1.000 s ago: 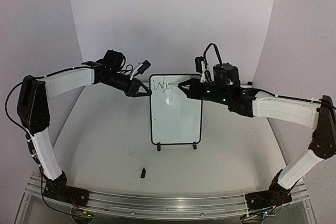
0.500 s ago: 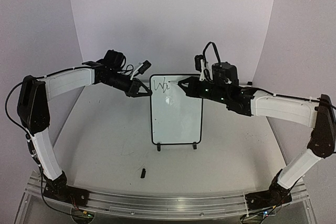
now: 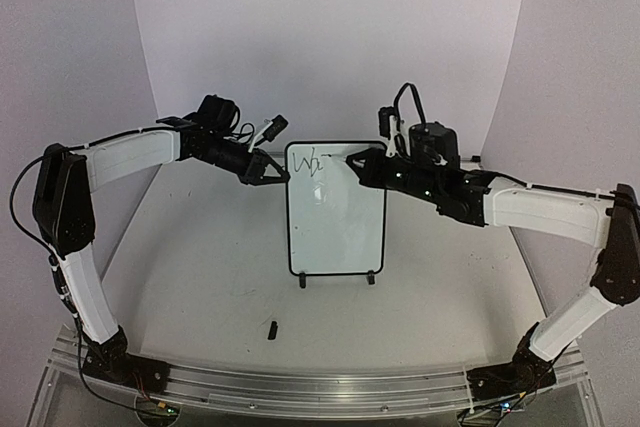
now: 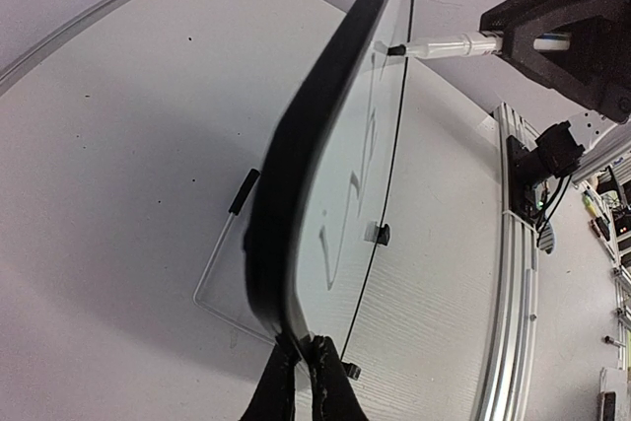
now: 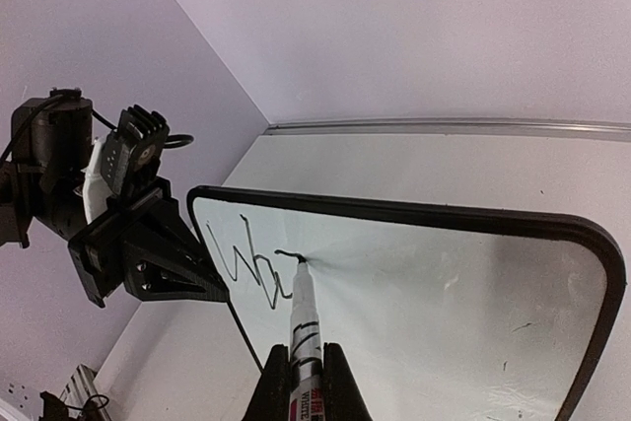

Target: Write a sentence on the whiteboard

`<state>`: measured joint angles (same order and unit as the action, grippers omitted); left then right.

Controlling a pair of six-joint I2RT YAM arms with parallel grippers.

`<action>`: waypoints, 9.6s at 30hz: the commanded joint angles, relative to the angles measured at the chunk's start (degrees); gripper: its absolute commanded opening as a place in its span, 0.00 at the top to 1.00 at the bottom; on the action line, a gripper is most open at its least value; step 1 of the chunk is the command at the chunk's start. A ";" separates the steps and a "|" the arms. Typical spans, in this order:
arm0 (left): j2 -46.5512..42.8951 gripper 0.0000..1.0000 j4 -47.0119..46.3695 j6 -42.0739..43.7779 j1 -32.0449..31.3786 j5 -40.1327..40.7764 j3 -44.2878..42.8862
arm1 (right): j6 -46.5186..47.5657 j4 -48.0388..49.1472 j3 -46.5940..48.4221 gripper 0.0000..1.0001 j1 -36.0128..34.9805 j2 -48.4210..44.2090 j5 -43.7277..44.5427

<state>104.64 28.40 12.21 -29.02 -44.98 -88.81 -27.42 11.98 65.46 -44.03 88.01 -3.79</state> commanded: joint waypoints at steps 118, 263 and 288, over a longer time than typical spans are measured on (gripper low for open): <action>-1.59 1.00 3.45 4.13 -1.49 3.76 0.07 | -4.61 8.71 -7.90 1.00 0.35 -5.62 7.76; -2.07 1.00 3.49 4.27 -1.75 4.06 0.13 | -1.84 7.80 -12.29 1.00 -0.35 -12.26 14.18; -2.34 1.00 3.53 4.26 -1.84 4.03 0.09 | -5.24 4.49 -17.09 1.00 -0.35 -12.81 15.32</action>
<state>103.48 29.50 13.50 -30.22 -43.79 -88.82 -30.85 18.27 50.54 -44.45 76.47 10.44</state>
